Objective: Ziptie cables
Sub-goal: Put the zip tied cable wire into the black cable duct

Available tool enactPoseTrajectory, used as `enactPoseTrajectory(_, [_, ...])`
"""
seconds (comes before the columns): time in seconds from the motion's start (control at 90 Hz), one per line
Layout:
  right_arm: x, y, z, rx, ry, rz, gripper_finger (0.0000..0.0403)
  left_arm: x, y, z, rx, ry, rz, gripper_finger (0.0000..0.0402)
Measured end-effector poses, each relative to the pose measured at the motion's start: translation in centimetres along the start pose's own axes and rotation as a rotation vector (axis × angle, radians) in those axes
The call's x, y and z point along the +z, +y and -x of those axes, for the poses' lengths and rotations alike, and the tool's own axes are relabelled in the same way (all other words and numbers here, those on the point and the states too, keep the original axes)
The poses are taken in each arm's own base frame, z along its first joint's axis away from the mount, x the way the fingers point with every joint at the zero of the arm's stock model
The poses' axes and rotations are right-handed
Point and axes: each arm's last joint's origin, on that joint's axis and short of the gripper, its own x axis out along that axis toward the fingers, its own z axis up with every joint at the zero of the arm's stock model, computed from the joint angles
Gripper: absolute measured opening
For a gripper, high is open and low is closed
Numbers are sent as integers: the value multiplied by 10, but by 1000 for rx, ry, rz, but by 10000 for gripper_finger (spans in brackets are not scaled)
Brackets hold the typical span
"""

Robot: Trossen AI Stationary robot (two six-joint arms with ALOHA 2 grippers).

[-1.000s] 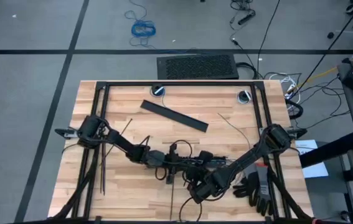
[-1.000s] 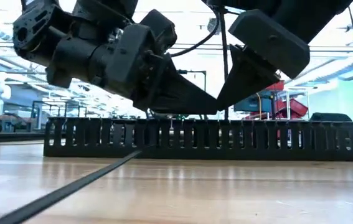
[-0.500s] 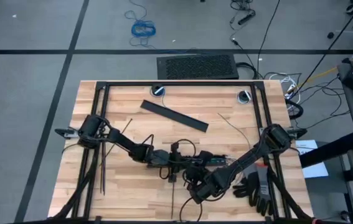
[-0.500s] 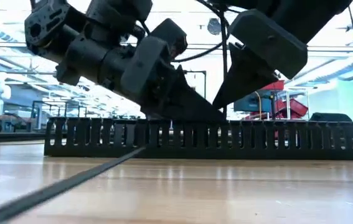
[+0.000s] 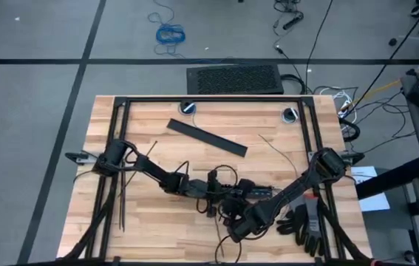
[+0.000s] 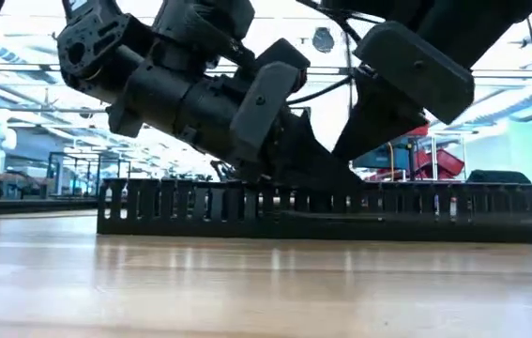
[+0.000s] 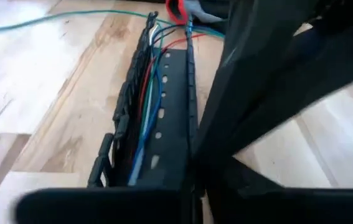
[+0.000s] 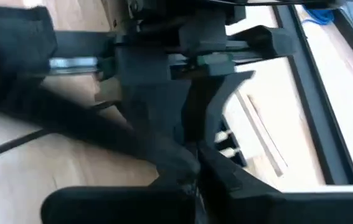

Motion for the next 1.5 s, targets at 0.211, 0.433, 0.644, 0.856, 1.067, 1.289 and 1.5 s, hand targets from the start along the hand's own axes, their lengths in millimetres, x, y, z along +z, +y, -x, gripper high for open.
enactPoseTrajectory(0.211, [-2, -2, 4, 9, 40, -37, 0, -5, 0, 0, -28, 58, 59, 8])
enactPoseTrajectory(0.433, [-2, 2, 6, 68, 67, -38, 0, -10, 14, -1, -58, 164, 204, 7])
enactPoseTrajectory(0.644, [-4, 3, 9, 75, 70, -35, 0, -11, 19, -3, -85, 158, 241, 7])
enactPoseTrajectory(0.856, [2, -3, 12, 48, 20, -77, 0, -5, 7, -1, -198, 111, 205, 18])
enactPoseTrajectory(1.067, [8, -8, 7, 15, -1, -79, 0, -1, -7, 5, -241, 113, 147, 46])
enactPoseTrajectory(1.289, [7, -8, 6, 50, 43, -74, 0, 0, -10, 7, -264, 111, 132, 50])
enactPoseTrajectory(1.5, [7, -7, 6, 84, 76, -70, 0, 6, -12, 9, -270, 82, 88, 51])
